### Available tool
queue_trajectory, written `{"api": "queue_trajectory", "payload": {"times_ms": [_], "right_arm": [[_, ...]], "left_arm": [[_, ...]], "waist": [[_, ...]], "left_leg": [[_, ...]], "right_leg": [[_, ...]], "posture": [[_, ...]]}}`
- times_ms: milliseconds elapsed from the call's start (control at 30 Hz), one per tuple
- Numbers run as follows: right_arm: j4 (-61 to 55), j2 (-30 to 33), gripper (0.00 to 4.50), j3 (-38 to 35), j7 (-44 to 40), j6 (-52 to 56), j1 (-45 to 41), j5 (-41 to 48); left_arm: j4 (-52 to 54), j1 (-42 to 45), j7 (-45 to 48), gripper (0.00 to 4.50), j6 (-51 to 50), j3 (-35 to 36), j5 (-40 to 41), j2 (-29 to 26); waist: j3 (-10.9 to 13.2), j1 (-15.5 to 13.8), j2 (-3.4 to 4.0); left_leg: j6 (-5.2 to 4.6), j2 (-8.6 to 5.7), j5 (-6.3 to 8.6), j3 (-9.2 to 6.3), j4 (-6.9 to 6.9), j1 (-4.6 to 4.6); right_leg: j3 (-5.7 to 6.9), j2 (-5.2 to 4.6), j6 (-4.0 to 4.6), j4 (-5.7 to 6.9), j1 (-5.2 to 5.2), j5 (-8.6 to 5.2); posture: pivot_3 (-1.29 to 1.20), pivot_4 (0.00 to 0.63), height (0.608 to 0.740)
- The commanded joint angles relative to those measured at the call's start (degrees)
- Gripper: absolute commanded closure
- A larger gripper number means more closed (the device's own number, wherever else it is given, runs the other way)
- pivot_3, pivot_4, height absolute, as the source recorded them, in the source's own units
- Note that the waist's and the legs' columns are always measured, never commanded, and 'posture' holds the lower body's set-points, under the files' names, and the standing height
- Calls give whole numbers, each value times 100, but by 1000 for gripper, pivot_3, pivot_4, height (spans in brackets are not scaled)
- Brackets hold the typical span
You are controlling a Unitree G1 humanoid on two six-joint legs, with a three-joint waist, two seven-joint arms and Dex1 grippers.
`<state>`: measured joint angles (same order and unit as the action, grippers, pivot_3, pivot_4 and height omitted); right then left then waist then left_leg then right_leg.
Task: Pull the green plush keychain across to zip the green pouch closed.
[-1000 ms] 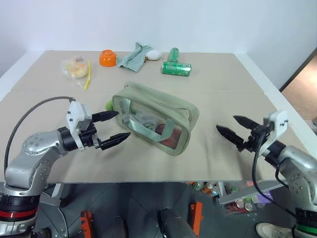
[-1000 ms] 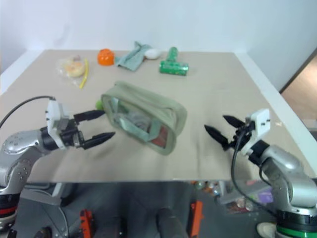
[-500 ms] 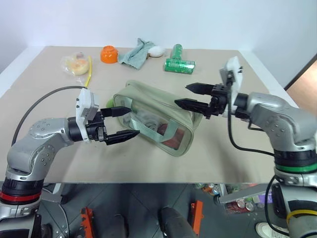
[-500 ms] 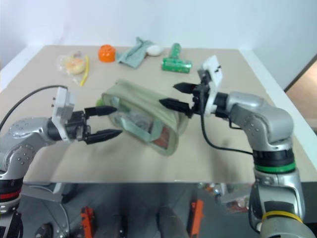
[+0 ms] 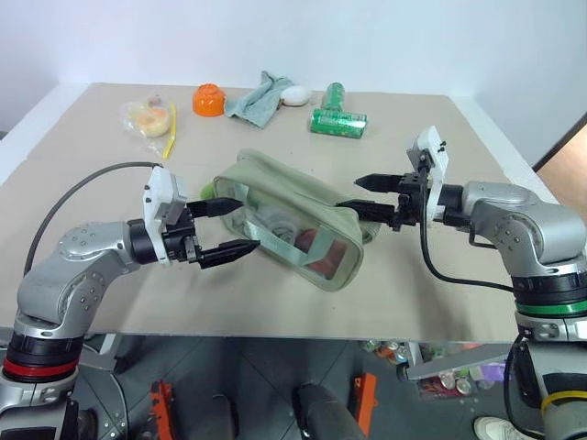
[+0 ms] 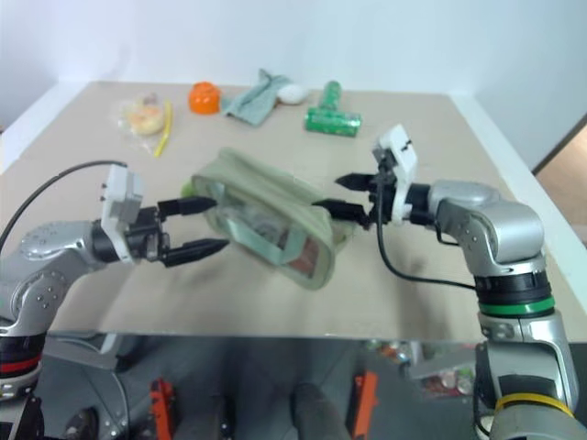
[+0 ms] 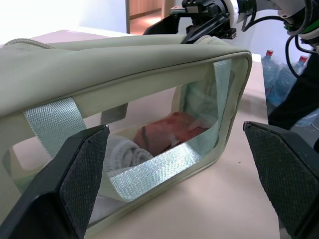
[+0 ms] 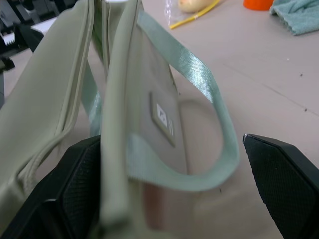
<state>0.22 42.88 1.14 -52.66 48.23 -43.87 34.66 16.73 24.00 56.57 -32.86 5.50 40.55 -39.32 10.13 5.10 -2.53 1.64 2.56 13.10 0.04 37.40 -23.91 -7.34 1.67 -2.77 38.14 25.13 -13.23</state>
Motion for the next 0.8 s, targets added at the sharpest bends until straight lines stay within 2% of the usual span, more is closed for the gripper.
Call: {"api": "queue_trajectory", "payload": {"times_ms": [33, 100, 367, 567, 800], "right_arm": [[-119, 69, 741, -51, -95, -77, -55, -114], [-72, 54, 1545, 2, -185, -172, -81, -199], [115, 14, 4222, 142, -483, -447, -286, -479], [610, 159, 4222, 433, -1497, -1230, -598, -838], [2108, 59, 4222, 684, -2891, -2596, -1480, -1320]], "left_arm": [[161, 55, -34, 0, 88, 119, 20, -11], [134, 79, -46, 0, 108, 113, -3, -1], [64, 148, -172, 0, 296, 110, -125, 103], [79, 98, -179, 0, 350, 78, -170, 172], [36, 121, -132, 0, 384, 31, -195, 225]], "waist": [[0, -1, 1], [0, -2, 1], [1, -17, 1], [4, -22, 7], [19, -30, 31]], "left_leg": [[0, 0, -2, 0, 5, -1], [-3, 0, -6, 0, 12, 0], [-7, 0, -13, -1, 14, 0], [-7, 0, -12, -3, 13, -2], [-7, 0, -13, -4, 14, -2]], "right_leg": [[0, 0, -6, 0, -1, -2], [1, -1, -20, 0, -5, -4], [3, 0, -18, 2, -6, 4], [4, -1, -6, 2, -4, 11], [8, -1, -2, 3, -4, 14]], "posture": [[0, 150, 740], [0, 150, 740], [0, 150, 740], [0, 150, 740], [0, 150, 740]]}}
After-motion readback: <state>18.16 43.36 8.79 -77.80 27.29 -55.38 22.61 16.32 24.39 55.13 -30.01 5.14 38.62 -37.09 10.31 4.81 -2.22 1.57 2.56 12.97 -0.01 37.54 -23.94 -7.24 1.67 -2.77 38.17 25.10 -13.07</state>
